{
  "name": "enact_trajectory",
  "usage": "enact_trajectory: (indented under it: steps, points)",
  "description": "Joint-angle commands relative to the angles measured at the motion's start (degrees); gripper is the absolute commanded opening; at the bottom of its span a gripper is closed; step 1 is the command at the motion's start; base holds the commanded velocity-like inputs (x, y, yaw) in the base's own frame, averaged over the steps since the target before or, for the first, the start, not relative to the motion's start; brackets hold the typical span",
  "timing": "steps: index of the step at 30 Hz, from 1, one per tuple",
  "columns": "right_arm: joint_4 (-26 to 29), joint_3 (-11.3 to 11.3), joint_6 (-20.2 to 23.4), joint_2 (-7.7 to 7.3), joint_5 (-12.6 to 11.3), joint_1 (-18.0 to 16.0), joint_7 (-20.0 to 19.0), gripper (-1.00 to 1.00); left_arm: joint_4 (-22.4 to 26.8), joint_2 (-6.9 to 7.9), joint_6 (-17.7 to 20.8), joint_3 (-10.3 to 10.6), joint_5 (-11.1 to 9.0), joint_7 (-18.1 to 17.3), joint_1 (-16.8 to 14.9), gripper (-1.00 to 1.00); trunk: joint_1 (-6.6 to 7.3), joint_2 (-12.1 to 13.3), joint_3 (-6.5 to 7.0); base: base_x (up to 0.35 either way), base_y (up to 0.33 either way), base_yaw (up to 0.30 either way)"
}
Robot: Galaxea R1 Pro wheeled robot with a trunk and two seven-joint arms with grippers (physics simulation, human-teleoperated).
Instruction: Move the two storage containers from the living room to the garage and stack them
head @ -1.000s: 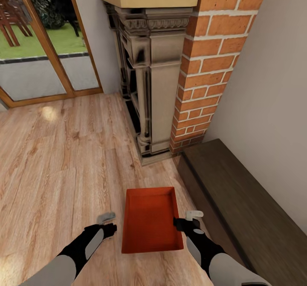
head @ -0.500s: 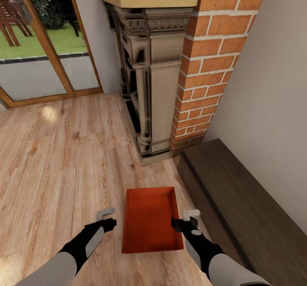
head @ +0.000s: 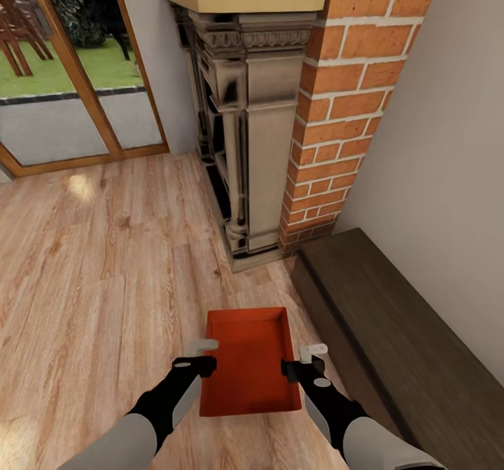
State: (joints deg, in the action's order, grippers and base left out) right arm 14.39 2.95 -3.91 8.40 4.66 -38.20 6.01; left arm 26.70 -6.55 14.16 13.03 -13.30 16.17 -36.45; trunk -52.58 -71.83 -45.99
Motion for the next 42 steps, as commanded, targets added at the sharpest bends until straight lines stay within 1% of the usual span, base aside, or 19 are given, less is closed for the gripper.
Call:
enact_trajectory:
  steps: [1,2,5,17,20,38,41,42]
  points:
    - [-0.1,0.3,0.0,-0.01,0.5,0.0,0.5,1.00,0.1,-0.13,0.3,0.5,-0.1,0.6,0.0,1.00,0.00,0.0,-0.04,0.000,0.000,0.000]
    - [-0.1,0.3,0.1,-0.03,0.4,0.0,0.5,1.00,0.2,-0.36,0.2,0.5,0.6,0.8,0.0,1.00,0.00,0.0,-0.04,0.000,0.000,0.000]
    - [-0.1,0.3,0.2,-0.07,0.3,0.0,0.5,1.00,0.3,-0.49,0.2,0.4,1.3,0.9,0.0,1.00,0.00,0.0,-0.04,0.000,0.000,0.000]
    - [-0.1,0.1,0.1,-0.38,0.0,0.0,0.5,1.00,0.1,-0.22,0.3,-0.1,1.4,1.1,0.0,1.00,0.00,0.0,-0.04,0.000,0.000,0.000]
    - [-0.2,0.0,0.0,-0.40,0.1,0.0,0.5,1.00,0.1,-0.22,0.3,-0.1,1.3,2.1,0.0,1.00,0.00,0.0,-0.04,0.000,0.000,0.000]
    - [-0.2,0.1,0.1,-0.40,-0.2,0.0,0.4,1.00,0.0,-0.17,0.6,-0.3,1.1,2.4,0.0,1.00,-3.95,-7.2,-3.27,0.000,0.000,0.000]
    - [-0.2,0.1,0.1,-0.29,-0.2,0.0,0.3,1.00,-0.1,-0.14,0.4,-1.2,0.2,2.3,0.0,1.00,-4.61,-8.4,-3.81,0.000,0.000,0.000]
    - [-0.3,0.1,0.2,-0.24,-0.2,0.0,0.0,1.00,-0.2,-0.13,0.4,-2.0,-0.9,2.2,0.0,1.00,-4.83,-8.8,-3.99,0.000,0.000,0.000]
